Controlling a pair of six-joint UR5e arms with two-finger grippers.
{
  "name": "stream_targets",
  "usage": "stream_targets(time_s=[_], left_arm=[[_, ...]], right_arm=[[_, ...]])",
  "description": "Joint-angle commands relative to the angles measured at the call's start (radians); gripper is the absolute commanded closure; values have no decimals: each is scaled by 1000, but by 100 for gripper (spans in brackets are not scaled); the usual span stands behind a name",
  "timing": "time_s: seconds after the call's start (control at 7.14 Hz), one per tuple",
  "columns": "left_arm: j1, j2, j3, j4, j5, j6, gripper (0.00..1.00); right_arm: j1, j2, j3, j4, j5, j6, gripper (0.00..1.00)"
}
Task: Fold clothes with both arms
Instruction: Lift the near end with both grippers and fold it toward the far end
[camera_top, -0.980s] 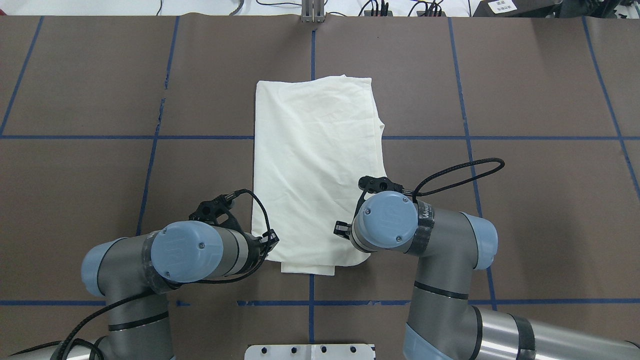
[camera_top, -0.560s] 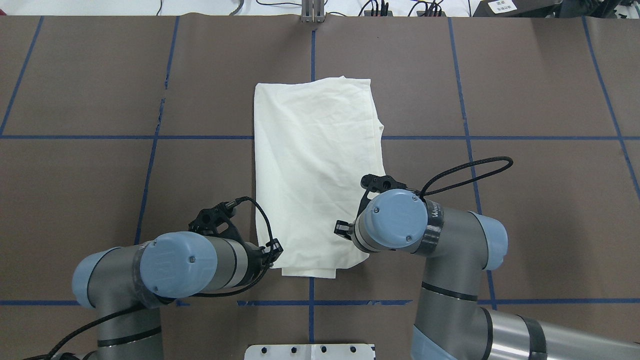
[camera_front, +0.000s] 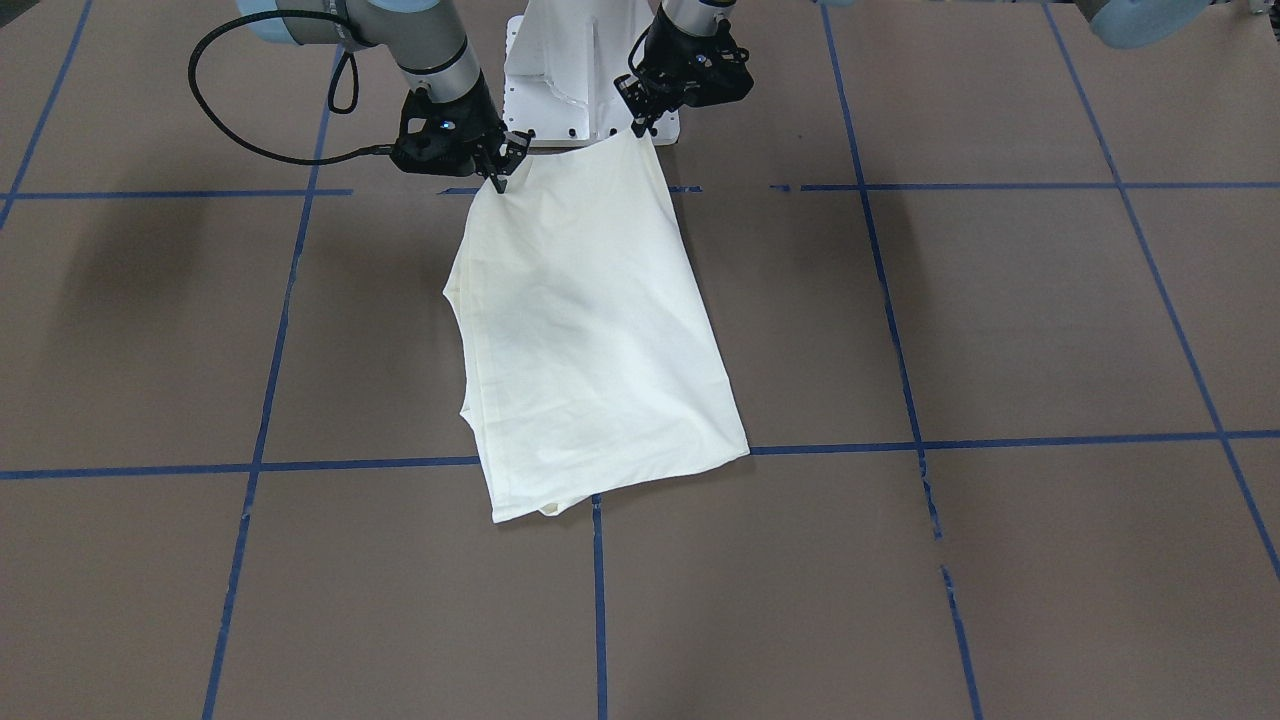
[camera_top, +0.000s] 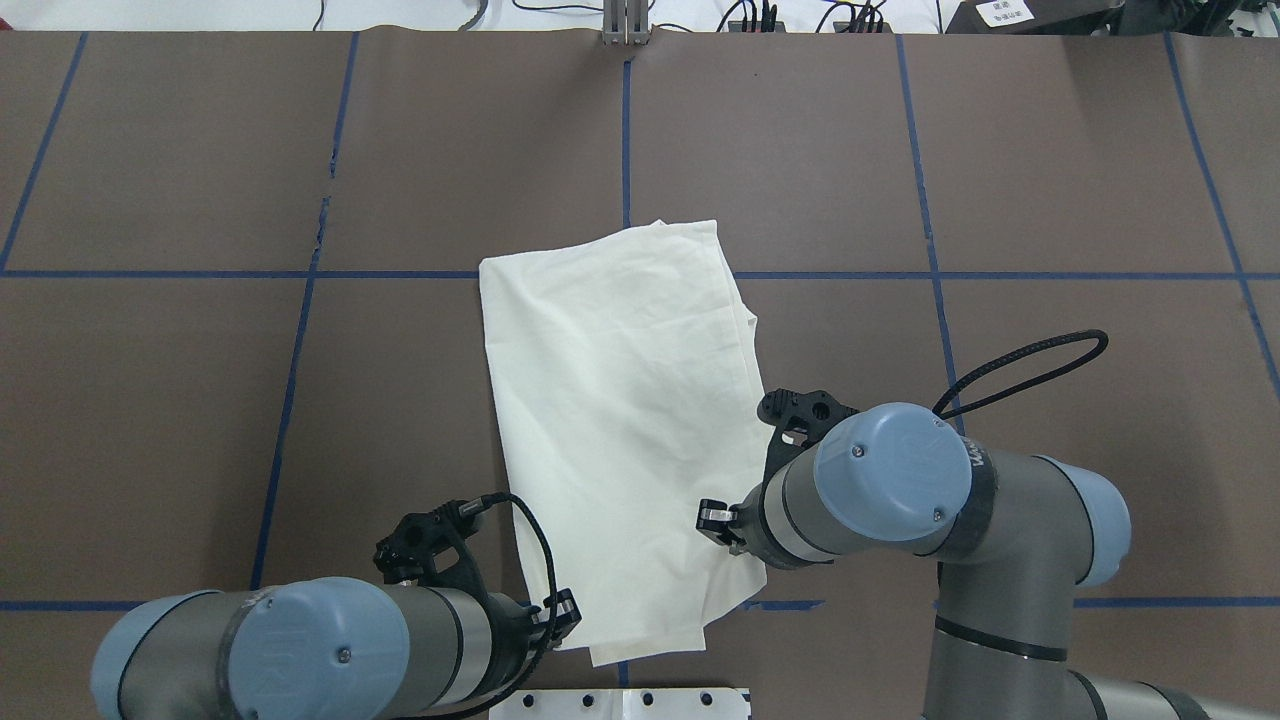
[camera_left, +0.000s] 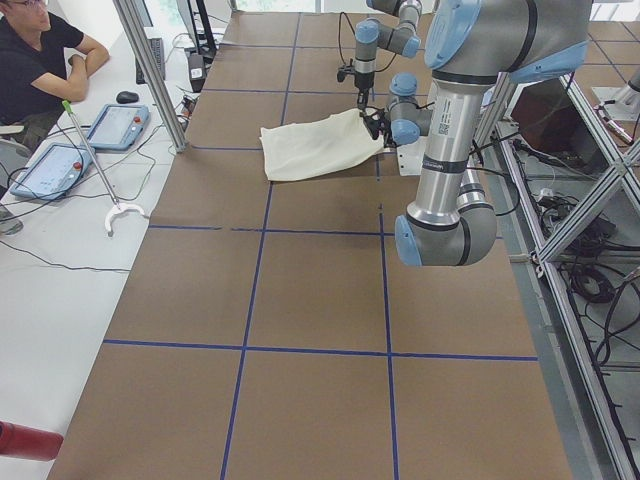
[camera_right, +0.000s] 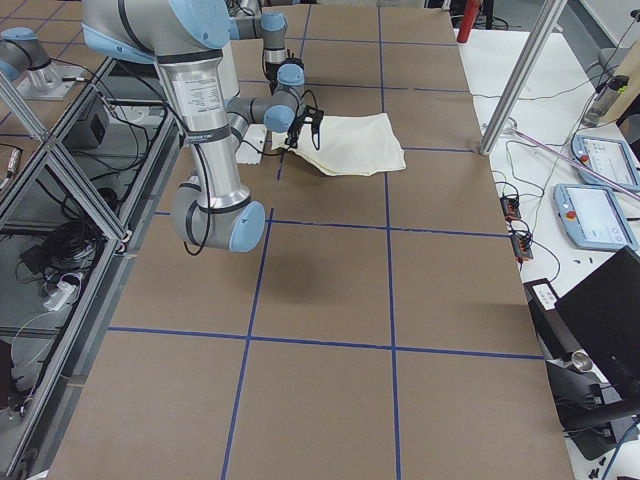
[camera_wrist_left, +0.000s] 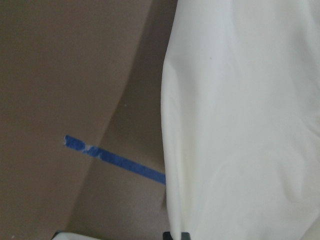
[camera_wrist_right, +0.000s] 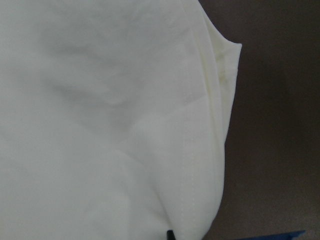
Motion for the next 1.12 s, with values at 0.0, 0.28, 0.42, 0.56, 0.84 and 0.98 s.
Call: stream_targets(time_s=[0.0,0.28,0.42,0.56,0.84,0.98], left_arm=[[15,-10,-30,37,-6,3,100],[-47,-12,-16,37,-6,16,100],[-98,-13,-13,37,-9,19,100],[-154,-22,-2,39,-13,46,100],[-263,-36,35,31,-22,105,100],[-305,-62,80,25,-41,123,100]], right_arm=[[-25,11,-19,2,-5,-3,100],[34,17,-30,24,-6,-8,100],[74,22,-53,75,-5,-17,100],[109,31,-94,104,-5,-26,100],[180,151,-224,109,-2,-25,100],[217,201,-275,110,3,-25,100]])
